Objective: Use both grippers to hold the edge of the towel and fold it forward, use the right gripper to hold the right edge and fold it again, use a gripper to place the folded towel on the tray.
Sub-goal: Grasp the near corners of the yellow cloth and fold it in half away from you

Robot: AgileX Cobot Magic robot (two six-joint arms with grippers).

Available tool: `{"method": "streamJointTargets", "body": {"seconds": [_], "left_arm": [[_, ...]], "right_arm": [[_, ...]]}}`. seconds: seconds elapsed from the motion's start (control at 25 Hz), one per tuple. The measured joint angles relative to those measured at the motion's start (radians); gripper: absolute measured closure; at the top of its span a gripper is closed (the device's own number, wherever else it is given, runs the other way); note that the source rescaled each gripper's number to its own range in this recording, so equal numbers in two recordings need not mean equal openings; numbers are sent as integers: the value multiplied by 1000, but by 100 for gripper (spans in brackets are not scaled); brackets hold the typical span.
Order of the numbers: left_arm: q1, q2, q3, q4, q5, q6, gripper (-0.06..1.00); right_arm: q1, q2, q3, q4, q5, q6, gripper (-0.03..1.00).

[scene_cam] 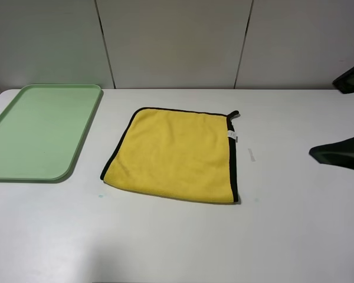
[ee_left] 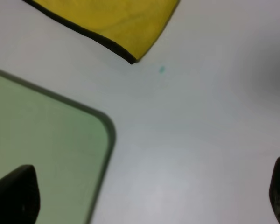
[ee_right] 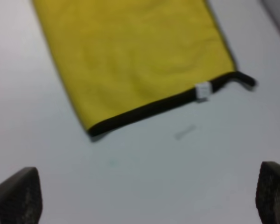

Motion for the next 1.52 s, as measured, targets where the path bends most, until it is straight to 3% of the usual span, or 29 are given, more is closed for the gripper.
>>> {"method": "streamJointTargets", "body": {"seconds": [0.28,0.56,0.84,1.0,1.28,1.52], "left_arm": [[-109,180,0,112,-168,8,-4],[-115,392,0,122,-367,162,-4],[-115,613,0,122,-495,278,-4],[-115,710,0,140,-580,289,-4],[-115,848,-1,268,-681,292,-4],[-115,941,-2,339,-778,292,-4]], "right_arm": [[45,181,0,0,-72,-89,-3],[45,405,0,0,-206,-109,-3],[45,580,-1,0,-236,-110,-3],[45,644,-1,-1,-266,-110,-3],[45,698,27,-4,-352,-112,-3],[45,722,30,-4,-366,-112,-3]]}}
